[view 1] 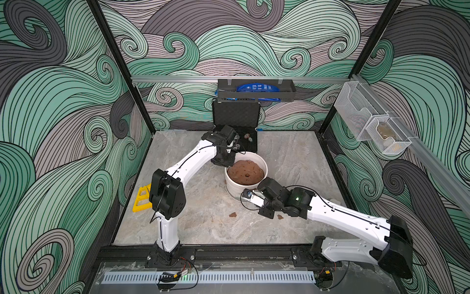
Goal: Scrub the dried mud off the ceramic pot
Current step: Brush off the soil from the pot.
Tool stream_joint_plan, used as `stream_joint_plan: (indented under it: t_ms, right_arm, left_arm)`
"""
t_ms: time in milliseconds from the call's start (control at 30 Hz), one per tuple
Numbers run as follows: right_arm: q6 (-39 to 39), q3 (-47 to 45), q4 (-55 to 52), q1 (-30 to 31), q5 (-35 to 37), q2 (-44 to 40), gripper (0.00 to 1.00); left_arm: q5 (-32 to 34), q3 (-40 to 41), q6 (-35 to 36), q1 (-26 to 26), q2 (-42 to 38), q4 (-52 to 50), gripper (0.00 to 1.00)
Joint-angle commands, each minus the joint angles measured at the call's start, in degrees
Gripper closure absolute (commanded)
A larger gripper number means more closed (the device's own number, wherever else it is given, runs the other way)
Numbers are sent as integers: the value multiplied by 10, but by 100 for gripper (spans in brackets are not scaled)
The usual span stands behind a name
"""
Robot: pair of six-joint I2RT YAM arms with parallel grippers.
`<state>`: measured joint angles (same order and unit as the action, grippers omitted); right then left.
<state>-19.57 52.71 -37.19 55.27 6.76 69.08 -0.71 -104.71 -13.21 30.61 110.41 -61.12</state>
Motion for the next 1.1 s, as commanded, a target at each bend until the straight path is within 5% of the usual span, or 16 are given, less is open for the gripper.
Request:
stream_joint_plan:
  t_ms: [0,367,633,767,1067]
  right_arm:
    - [-6,-6,42,-7,-51,-17,100]
    - [1,-6,65,-17,-75,-24,100]
    - [6,-5,70,-25,-91,-36,100]
    - [6,-7,71,-32,-105,-44,100]
    - [-2,-7,65,-43,-130,-64,100]
  left_arm:
    - [-12,-21,57,-21,36,0,100]
    - [-18,-42,65,-25,25,-3,88]
    - [-18,-40,19,-25,-10,-13,57]
    - [-17,-16,-38,-23,-47,-18,40]
    - [-2,110,-236,5,-158,8,36]
